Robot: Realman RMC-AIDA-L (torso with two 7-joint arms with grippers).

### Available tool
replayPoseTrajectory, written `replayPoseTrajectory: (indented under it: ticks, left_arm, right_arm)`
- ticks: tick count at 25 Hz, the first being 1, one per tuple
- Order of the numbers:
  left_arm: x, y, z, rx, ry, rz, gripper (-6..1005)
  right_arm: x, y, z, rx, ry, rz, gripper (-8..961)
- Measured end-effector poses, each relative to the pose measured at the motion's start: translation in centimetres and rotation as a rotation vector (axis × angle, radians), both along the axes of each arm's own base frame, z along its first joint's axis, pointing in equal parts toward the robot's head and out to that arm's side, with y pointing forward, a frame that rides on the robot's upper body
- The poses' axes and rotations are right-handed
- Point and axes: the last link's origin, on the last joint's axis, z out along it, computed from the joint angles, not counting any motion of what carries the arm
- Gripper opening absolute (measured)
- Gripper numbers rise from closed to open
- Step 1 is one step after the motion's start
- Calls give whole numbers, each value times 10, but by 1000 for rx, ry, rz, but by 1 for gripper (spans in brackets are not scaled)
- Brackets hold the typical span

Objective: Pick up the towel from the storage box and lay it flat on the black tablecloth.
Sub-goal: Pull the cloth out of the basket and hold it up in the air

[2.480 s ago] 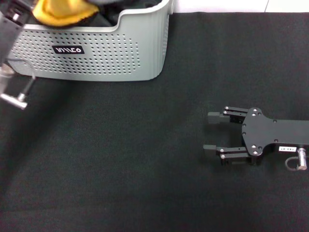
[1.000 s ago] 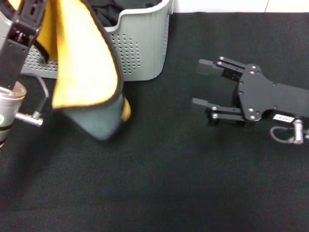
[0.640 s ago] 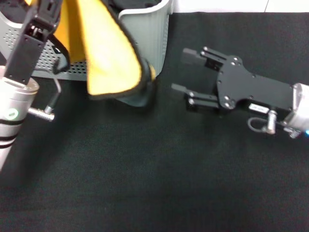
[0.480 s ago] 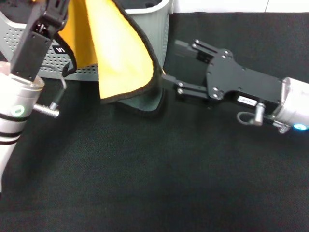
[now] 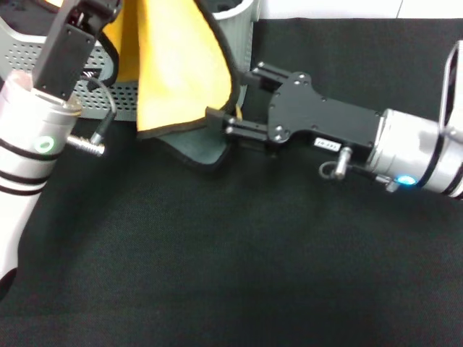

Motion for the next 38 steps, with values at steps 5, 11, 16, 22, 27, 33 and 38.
replayPoseTrajectory:
  ticks: [5, 11, 16, 22, 27, 33, 38]
  left_arm:
    - [3, 3, 0, 9, 6, -2, 13]
    - [3, 4, 1, 15, 3, -1, 13]
    - [3, 4, 1, 19, 1, 1, 14]
    - [3, 4, 1, 17, 2, 1, 15]
    - [3, 4, 1, 15, 3, 1, 16]
    - [0, 2, 0, 14, 4, 11, 16]
    - [0, 2, 0, 11, 5, 10, 17]
  right_arm:
    - [-1, -5, -5, 13, -9, 22, 710]
    - [6, -9, -5, 17, 3, -5, 678]
    - [14, -12, -4, 37, 3, -19, 633]
    - [13, -14, -4, 34, 9, -6, 460]
    - [9, -16, -2, 20, 31, 11, 288]
    - [10, -16, 2, 27, 57, -1, 182]
    - [11, -14, 4, 37, 67, -10, 152]
